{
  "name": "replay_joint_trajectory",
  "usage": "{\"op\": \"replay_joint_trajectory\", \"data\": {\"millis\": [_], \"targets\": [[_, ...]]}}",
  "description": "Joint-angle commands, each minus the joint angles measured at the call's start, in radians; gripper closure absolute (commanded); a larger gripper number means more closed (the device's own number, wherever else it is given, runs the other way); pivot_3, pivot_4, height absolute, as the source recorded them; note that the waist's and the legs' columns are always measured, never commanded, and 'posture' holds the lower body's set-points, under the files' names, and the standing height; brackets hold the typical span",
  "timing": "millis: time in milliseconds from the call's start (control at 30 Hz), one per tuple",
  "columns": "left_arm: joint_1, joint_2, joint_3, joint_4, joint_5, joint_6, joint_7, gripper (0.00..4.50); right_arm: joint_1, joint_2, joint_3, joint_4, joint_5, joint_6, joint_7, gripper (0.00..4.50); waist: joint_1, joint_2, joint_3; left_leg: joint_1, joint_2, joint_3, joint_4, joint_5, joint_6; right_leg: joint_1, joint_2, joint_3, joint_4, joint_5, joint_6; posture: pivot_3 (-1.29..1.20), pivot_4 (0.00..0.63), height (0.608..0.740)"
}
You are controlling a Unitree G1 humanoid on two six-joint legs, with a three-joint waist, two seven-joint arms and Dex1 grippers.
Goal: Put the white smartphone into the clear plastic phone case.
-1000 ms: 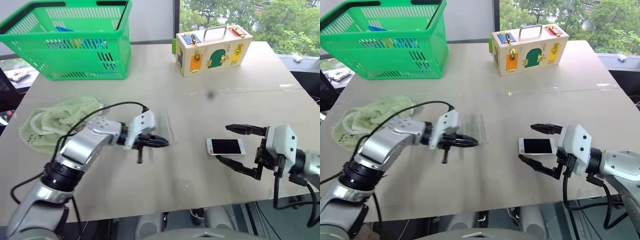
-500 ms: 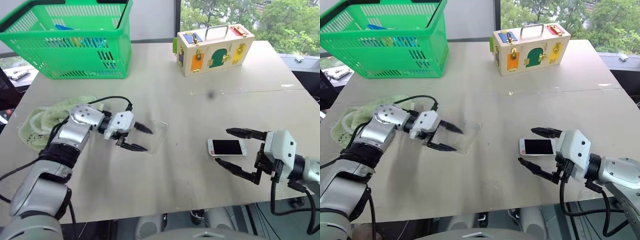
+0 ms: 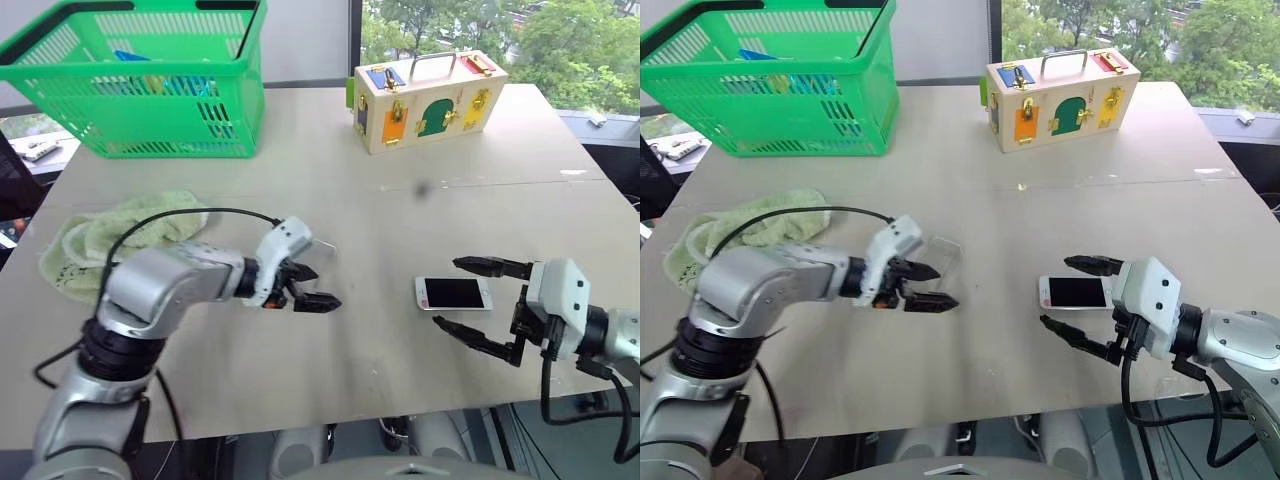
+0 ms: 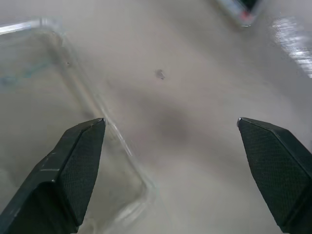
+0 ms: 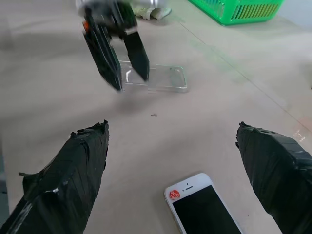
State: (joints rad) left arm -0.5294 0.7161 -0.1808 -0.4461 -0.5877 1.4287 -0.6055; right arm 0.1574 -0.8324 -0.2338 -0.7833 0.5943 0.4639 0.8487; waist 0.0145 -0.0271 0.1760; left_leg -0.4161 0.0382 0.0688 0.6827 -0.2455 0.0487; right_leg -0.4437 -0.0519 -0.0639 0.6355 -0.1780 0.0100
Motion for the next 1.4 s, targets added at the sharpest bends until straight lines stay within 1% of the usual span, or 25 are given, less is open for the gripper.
{"op": "replay_joint_trajectory", "data": {"millis": [33, 67, 133, 167, 267, 300, 367, 400, 467, 533, 567, 633, 733, 767, 833, 867, 967, 1000, 1133, 1233, 1367, 1400], "targets": [[0.026, -0.042, -0.064, -0.017, 0.096, -0.006, 0.132, 0.04, -0.010, -0.015, -0.023, -0.019, 0.010, -0.009, 0.009, 0.00, 0.001, 0.001, -0.001, 0.001, 0.000, 0.001, -0.001, 0.000, 0.000, 0.000, 0.000, 0.001, 0.000, 0.000, 0.000, 0.00, 0.150, 0.740], [0.036, -0.047, -0.094, -0.007, 0.123, -0.040, 0.148, 0.55, -0.005, -0.017, -0.026, -0.025, 0.010, -0.006, 0.008, 0.00, 0.001, 0.001, -0.001, 0.002, 0.000, 0.000, -0.002, 0.000, 0.000, 0.000, 0.001, 0.001, 0.000, 0.000, 0.000, 0.00, 0.150, 0.740], [0.054, -0.038, -0.142, 0.003, 0.158, -0.093, 0.154, 1.25, 0.010, -0.022, -0.037, -0.039, 0.010, -0.001, 0.003, 0.00, 0.002, 0.002, -0.002, 0.002, 0.000, 0.000, -0.002, 0.000, 0.000, 0.000, 0.001, 0.001, 0.001, 0.000, 0.000, 0.00, 0.150, 0.740], [0.060, -0.034, -0.150, 0.002, 0.162, -0.105, 0.147, 1.76, 0.016, -0.023, -0.042, -0.043, 0.011, 0.000, 0.002, 0.00, 0.002, 0.003, -0.002, 0.003, 0.000, 0.000, -0.002, 0.000, 0.000, 0.000, 0.001, 0.001, 0.002, 0.000, -0.001, 0.00, 0.150, 0.740], [0.087, 0.016, -0.191, 0.002, 0.196, -0.193, 0.100, 3.00, 0.042, -0.023, -0.065, -0.062, 0.016, 0.009, -0.009, 0.00, 0.002, 0.004, -0.003, 0.004, 0.000, 0.000, -0.001, 0.000, -0.001, 0.000, 0.000, 0.001, 0.003, 0.000, -0.001, 0.00, 0.150, 0.740], [0.096, 0.037, -0.200, 0.010, 0.209, -0.246, 0.072, 3.56, 0.050, -0.021, -0.069, -0.069, 0.016, 0.011, -0.014, 0.00, 0.001, 0.005, -0.004, 0.004, 0.000, 0.000, -0.001, 0.000, -0.001, 0.000, -0.001, 0.001, 0.003, 0.000, -0.001, 0.00, 0.150, 0.740], [0.110, 0.098, -0.229, 0.040, 0.259, -0.399, -0.013, 4.29, 0.068, -0.015, -0.072, -0.082, 0.013, 0.013, -0.025, 0.00, 0.000, 0.006, -0.004, 0.004, 0.000, 0.001, -0.001, 0.000, -0.001, 0.000, -0.002, 0.001, 0.003, 0.000, -0.001, 0.00, 0.150, 0.740], [0.118, 0.136, -0.243, 0.055, 0.287, -0.492, -0.070, 4.46, 0.076, -0.012, -0.073, -0.088, 0.011, 0.014, -0.031, 0.00, 0.000, 0.006, -0.004, 0.004, 0.000, 0.002, -0.001, 0.000, -0.001, 0.000, -0.002, 0.001, 0.003, 0.000, -0.001, 0.00, 0.150, 0.740], [0.132, 0.187, -0.225, 0.093, 0.294, -0.645, -0.193, 4.46, 0.087, -0.008, -0.074, -0.096, 0.010, 0.014, -0.040, 0.00, 0.000, 0.006, -0.005, 0.004, 0.000, 0.002, -0.001, -0.002, -0.004, -0.001, -0.002, 0.001, 0.003, 0.000, -0.001, 0.00, 0.150, 0.740], [0.138, 0.232, -0.191, 0.180, 0.311, -0.918, -0.361, 4.46, 0.098, -0.004, -0.074, -0.100, 0.007, 0.011, -0.046, 0.00, 0.000, 0.006, -0.004, 0.002, 0.001, 0.002, -0.002, -0.002, -0.005, -0.003, -0.003, 0.001, 0.003, 0.000, -0.001, 0.00, 0.150, 0.740], [0.133, 0.249, -0.181, 0.219, 0.314, -1.013, -0.437, 4.46, 0.102, -0.002, -0.072, -0.100, 0.005, 0.008, -0.047, 0.00, 0.000, 0.006, -0.004, 0.002, 0.001, 0.002, -0.002, -0.002, -0.005, -0.003, -0.003, 0.001, 0.003, 0.000, -0.001, 0.00, 0.150, 0.740], [0.101, 0.253, -0.170, 0.289, 0.318, -1.111, -0.530, 4.46, 0.102, 0.002, -0.063, -0.097, -0.004, 0.000, -0.052, 0.00, 0.002, 0.007, -0.004, 0.000, 0.001, 0.002, -0.002, -0.003, -0.005, -0.004, -0.003, 0.000, 0.002, 0.000, -0.001, 0.00, 0.150, 0.740], [0.057, 0.220, -0.183, 0.357, 0.349, -1.250, -0.629, 4.46, 0.081, -0.001, -0.038, -0.081, -0.022, 0.011, -0.071, 0.00, 0.007, 0.006, -0.003, -0.001, 0.001, 0.002, -0.002, -0.003, -0.005, -0.004, -0.003, 0.000, 0.001, 0.000, -0.001, 0.00, 0.150, 0.740], [0.042, 0.199, -0.192, 0.371, 0.362, -1.269, -0.643, 4.46, 0.071, -0.003, -0.031, -0.075, -0.022, 0.026, -0.079, 0.00, 0.009, 0.006, -0.003, -0.001, 0.000, 0.003, -0.002, -0.003, -0.005, -0.004, -0.003, 0.000, 0.000, 0.000, -0.001, 0.00, 0.150, 0.740], [0.018, 0.146, -0.211, 0.377, 0.365, -1.239, -0.658, 4.46, 0.050, -0.013, -0.016, -0.060, -0.023, 0.050, -0.084, 0.00, 0.011, 0.006, -0.003, -0.002, 0.000, 0.003, -0.002, -0.003, -0.005, -0.003, -0.003, 0.000, -0.002, 0.000, -0.001, 0.00, 0.150, 0.740], [0.015, 0.121, -0.216, 0.373, 0.368, -1.231, -0.661, 4.46, 0.044, -0.023, -0.006, -0.051, -0.039, 0.049, -0.079, 0.00, 0.012, 0.006, -0.003, -0.002, 0.000, 0.003, -0.002, -0.001, -0.002, -0.003, -0.003, 0.000, -0.003, 0.000, -0.001, 0.00, 0.150, 0.740], [0.010, 0.059, -0.233, 0.350, 0.382, -1.187, -0.650, 4.46, 0.029, -0.056, 0.032, -0.017, -0.088, 0.028, -0.042, 0.00, 0.011, 0.005, -0.003, -0.003, 0.000, 0.004, -0.002, -0.001, 0.001, -0.003, -0.003, 0.000, -0.005, 0.000, 0.000, 0.00, 0.150, 0.740], [0.003, 0.033, -0.247, 0.346, 0.404, -1.145, -0.624, 4.46, 0.013, -0.066, 0.052, 0.012, -0.108, 0.006, -0.021, 0.00, 0.011, 0.005, -0.003, -0.004, 0.000, 0.004, -0.002, -0.001, 0.001, -0.003, -0.002, 0.000, -0.005, 0.000, 0.000, 0.00, 0.150, 0.740], [0.012, -0.012, -0.266, 0.304, 0.450, -1.069, -0.582, 4.46, -0.064, -0.089, 0.114, 0.127, -0.155, -0.056, 0.053, 0.00, 0.003, 0.005, -0.003, -0.005, 0.000, 0.003, -0.002, -0.001, 0.001, -0.004, 0.001, 0.000, -0.006, 0.000, 0.000, 0.00, 0.150, 0.740], [0.018, -0.040, -0.266, 0.262, 0.446, -1.003, -0.568, 3.64, -0.126, -0.102, 0.164, 0.218, -0.182, -0.101, 0.123, 0.00, 0.002, 0.005, -0.003, -0.004, 0.000, 0.002, -0.002, -0.001, 0.001, -0.003, 0.002, 0.000, -0.005, 0.000, 0.000, 0.00, 0.150, 0.740], [0.026, -0.047, -0.221, 0.206, 0.420, -0.951, -0.551, 1.99, -0.208, -0.095, 0.213, 0.312, -0.185, -0.124, 0.195, 0.00, 0.000, 0.005, -0.003, -0.003, 0.001, 0.003, -0.002, -0.001, 0.001, -0.003, 0.002, 0.001, -0.004, 0.000, 0.000, 0.00, 0.150, 0.740], [0.038, -0.041, -0.192, 0.181, 0.400, -0.936, -0.544, 1.44, -0.228, -0.097, 0.226, 0.336, -0.183, -0.117, 0.215, 0.00, -0.001, 0.005, -0.003, -0.003, 0.001, 0.003, -0.002, -0.001, 0.001, -0.003, 0.002, 0.001, -0.004, 0.000, 0.000, 0.00, 0.150, 0.740]]}}
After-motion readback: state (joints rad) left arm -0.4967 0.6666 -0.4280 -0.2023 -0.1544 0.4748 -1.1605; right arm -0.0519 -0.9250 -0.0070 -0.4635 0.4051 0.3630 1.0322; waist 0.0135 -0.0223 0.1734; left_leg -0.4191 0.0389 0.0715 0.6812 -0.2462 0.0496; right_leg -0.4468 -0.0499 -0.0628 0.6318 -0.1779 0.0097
